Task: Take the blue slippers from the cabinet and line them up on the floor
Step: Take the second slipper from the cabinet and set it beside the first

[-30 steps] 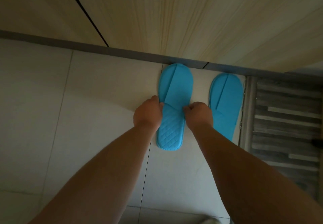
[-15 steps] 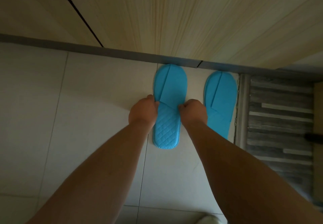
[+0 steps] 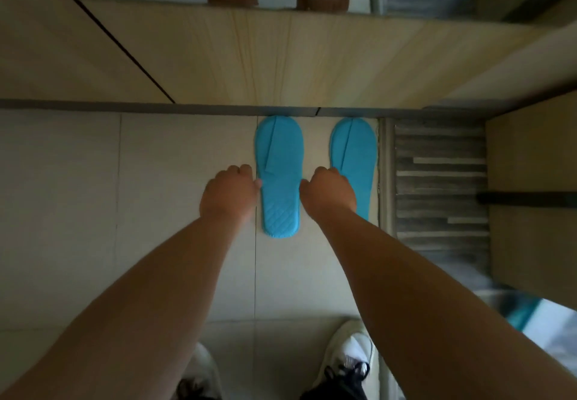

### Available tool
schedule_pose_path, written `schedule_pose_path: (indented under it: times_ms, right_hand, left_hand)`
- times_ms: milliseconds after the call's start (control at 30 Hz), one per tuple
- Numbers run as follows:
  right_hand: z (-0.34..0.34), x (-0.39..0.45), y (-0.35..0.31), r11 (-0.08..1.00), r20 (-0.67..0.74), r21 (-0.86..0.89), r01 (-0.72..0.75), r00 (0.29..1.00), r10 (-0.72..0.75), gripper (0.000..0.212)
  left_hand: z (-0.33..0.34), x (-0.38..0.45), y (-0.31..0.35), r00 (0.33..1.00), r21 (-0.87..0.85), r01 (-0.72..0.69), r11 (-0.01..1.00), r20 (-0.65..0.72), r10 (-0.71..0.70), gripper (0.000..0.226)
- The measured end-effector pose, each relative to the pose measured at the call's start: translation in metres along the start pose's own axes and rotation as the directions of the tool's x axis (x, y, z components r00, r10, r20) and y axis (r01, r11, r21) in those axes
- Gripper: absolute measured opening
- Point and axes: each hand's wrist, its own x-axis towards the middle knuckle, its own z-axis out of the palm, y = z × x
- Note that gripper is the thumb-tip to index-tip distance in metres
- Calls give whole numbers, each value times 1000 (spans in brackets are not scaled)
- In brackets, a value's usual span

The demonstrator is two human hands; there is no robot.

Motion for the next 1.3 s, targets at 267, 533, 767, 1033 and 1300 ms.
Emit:
schedule_pose_path:
  times_ms: [267, 533, 767, 1033, 1300]
  right_hand:
    - [-62, -128, 16, 920, -37, -294, 258, 959, -281, 59]
    - [-95, -218, 22, 977, -166, -197, 78, 980, -111, 68]
    - [-119, -269, 39, 994, -253, -108, -20, 967, -8, 70]
    - [-126, -305, 128, 983, -286, 1, -183, 942, 176, 70]
    - [-106, -351, 228, 942, -259, 158, -297, 908, 330, 70]
  left_hand:
    - [-81, -113, 33, 948, 291, -316, 903, 75, 308, 61]
    - [-160, -174, 60, 855, 327, -514, 793, 123, 503, 67]
    - [-183, -204, 79, 800, 429, -586, 687, 171, 576, 67]
    - [-156, -236, 155, 724, 464, -667, 583, 218, 655, 66]
    - [-108, -292, 250, 633, 468, -749, 470, 291, 718, 61]
